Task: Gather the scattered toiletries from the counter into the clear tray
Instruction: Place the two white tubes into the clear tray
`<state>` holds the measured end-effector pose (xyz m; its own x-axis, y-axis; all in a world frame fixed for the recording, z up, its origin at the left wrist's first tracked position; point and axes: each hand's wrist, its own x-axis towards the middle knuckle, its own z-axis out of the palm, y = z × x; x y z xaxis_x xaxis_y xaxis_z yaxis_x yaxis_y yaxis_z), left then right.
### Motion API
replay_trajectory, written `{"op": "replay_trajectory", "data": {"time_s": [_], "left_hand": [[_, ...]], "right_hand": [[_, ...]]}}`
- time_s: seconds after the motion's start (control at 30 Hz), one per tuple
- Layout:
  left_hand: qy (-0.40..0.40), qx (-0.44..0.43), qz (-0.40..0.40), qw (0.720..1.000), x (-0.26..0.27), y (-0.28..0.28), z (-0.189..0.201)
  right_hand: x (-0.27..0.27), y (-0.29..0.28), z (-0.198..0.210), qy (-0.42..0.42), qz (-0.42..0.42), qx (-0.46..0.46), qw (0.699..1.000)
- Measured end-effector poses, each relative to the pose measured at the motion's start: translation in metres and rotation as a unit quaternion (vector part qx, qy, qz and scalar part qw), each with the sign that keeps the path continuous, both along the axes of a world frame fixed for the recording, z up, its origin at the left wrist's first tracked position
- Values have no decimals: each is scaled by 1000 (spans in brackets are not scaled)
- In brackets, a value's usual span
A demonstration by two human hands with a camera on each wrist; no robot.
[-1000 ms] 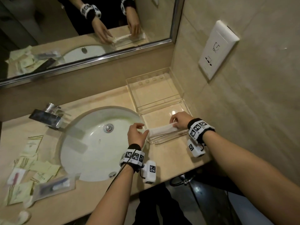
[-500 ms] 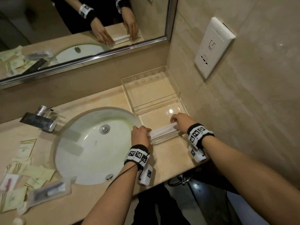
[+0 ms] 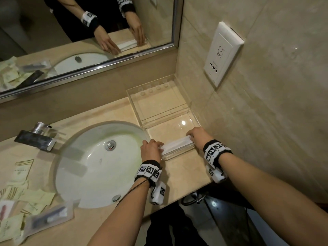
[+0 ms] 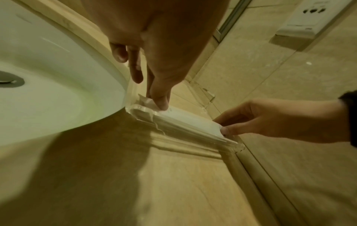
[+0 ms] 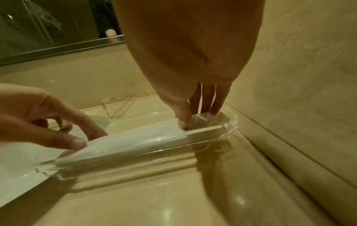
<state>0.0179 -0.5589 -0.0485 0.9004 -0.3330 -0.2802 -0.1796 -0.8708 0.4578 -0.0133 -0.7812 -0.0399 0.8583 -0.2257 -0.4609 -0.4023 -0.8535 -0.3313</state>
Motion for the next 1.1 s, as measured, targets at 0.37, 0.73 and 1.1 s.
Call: {"op": "replay_trajectory", "data": {"time_s": [0.37, 0.73, 1.1], "left_hand": [[12, -72, 33, 997, 2, 6, 2], [37, -219, 238, 946, -15, 73, 45], [-29, -210, 437, 874, -74, 219, 80]], "right_hand": [[-9, 5, 7, -56, -37, 25, 997], [19, 68, 57, -242, -112, 179, 947], [44, 232, 71, -185, 46, 348, 918]]}}
